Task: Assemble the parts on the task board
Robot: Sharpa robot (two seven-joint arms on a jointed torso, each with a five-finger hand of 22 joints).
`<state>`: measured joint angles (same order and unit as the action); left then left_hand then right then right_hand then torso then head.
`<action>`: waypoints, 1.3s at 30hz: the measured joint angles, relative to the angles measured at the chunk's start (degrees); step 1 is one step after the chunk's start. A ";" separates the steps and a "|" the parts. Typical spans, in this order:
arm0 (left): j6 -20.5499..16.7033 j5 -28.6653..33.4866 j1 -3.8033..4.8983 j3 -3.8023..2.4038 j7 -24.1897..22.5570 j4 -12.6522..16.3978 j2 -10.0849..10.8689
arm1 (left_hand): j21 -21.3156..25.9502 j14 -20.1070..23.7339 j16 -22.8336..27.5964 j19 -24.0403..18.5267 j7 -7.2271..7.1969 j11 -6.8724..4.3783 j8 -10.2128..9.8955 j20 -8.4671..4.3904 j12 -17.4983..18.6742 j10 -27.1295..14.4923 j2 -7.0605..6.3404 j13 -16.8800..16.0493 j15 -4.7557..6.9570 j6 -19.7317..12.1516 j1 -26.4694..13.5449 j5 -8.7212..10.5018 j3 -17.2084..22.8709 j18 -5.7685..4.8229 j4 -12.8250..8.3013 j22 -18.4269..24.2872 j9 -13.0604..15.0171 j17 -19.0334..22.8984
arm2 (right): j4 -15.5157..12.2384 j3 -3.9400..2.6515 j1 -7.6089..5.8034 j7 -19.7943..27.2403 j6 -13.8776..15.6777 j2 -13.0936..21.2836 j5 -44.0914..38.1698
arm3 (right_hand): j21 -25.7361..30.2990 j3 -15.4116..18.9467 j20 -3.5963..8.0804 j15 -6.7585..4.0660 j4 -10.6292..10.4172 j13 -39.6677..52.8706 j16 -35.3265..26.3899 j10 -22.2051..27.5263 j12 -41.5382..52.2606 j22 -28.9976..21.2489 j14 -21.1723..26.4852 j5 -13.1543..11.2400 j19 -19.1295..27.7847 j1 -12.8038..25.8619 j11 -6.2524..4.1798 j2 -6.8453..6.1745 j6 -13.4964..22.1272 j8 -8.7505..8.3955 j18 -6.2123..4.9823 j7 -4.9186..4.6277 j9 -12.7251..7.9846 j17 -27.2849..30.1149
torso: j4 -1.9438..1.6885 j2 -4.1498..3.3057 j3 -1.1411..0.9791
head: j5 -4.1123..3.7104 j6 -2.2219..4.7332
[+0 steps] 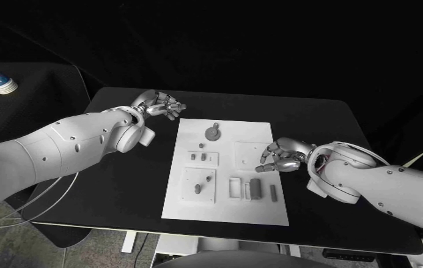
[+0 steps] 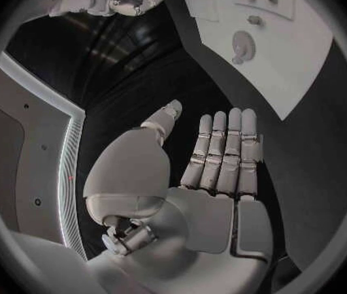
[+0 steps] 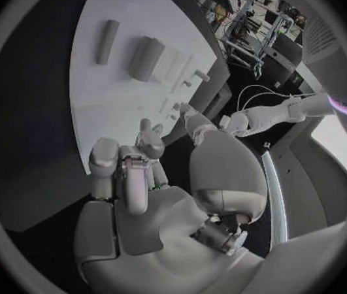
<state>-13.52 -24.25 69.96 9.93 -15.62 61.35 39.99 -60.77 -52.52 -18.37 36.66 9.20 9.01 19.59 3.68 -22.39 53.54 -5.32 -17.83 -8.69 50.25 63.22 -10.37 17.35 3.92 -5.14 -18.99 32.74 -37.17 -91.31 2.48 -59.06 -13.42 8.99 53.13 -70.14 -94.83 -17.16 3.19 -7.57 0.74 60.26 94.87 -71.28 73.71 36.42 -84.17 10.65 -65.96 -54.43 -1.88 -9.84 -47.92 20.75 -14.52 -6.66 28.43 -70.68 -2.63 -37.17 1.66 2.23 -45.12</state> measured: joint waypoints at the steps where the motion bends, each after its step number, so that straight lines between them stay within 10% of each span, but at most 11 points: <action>1: 0.00 -0.01 -0.01 0.00 0.03 0.09 0.03 | 0.00 0.00 0.00 0.00 0.00 0.00 0.00 0.00 0.00 0.00 0.00 0.00 0.00 0.00 0.00 0.00 0.00 0.00 0.00 0.00 0.00 0.00 | -0.56 0.03 0.00 -1.75 -0.75 0.06 0.50 | 0.00 0.08 0.00 -0.02 -1.02 0.15 0.00 -0.08 0.69 0.14 -0.04 0.00 0.00 1.50 -0.16 0.13 -0.48 0.29 -0.01 0.27 0.17 0.00 | -0.02 0.01 0.01 | -0.06 -0.11; 17: -0.04 -0.19 0.01 0.01 0.30 1.43 0.34 | 0.00 0.00 0.00 0.00 0.00 0.00 0.00 0.00 0.00 0.00 0.00 0.00 0.00 0.00 0.00 0.00 0.00 0.00 0.00 0.00 0.00 0.05 | -1.72 0.52 -0.04 -15.76 -7.00 -3.26 0.89 | 0.00 0.21 0.05 -0.11 -4.01 0.43 0.05 -1.03 7.00 0.76 -0.20 0.00 -0.06 6.31 -1.43 1.70 -3.54 2.11 0.08 1.93 1.23 -0.22 | -0.08 0.13 0.20 | -0.88 -0.83; 39: -0.05 -0.27 0.01 0.01 0.52 1.91 0.73 | 0.00 0.00 0.00 -0.21 0.00 0.00 0.00 -0.21 0.00 0.00 0.20 0.00 0.00 0.00 -0.20 0.00 0.00 -0.06 0.00 0.00 0.00 0.04 | 2.36 2.88 -0.02 -19.07 -11.29 -7.41 -5.99 | 0.00 0.38 0.05 -0.05 -4.45 0.42 0.04 -1.13 15.27 0.86 -0.39 0.00 -0.06 6.55 -1.53 1.94 -4.32 2.15 0.71 2.07 1.32 -0.22 | -0.16 0.02 0.10 | -0.75 -1.46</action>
<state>-13.57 -24.52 69.97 9.94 -15.09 63.25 40.71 -60.77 -52.52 -18.37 36.45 9.20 9.01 19.59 3.47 -22.39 53.54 -5.12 -17.83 -8.69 50.25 63.02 -10.37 17.35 3.86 -5.14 -18.99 32.75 -37.13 -88.95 5.36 -59.08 -32.49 -2.31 45.72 -76.12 -94.84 -16.78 3.24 -7.62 -3.72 60.68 94.91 -72.41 88.98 37.29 -84.56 10.65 -66.01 -47.88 -3.41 -7.90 -52.24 22.90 -13.81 -4.59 29.75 -70.90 -2.80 -37.15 1.77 1.48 -46.58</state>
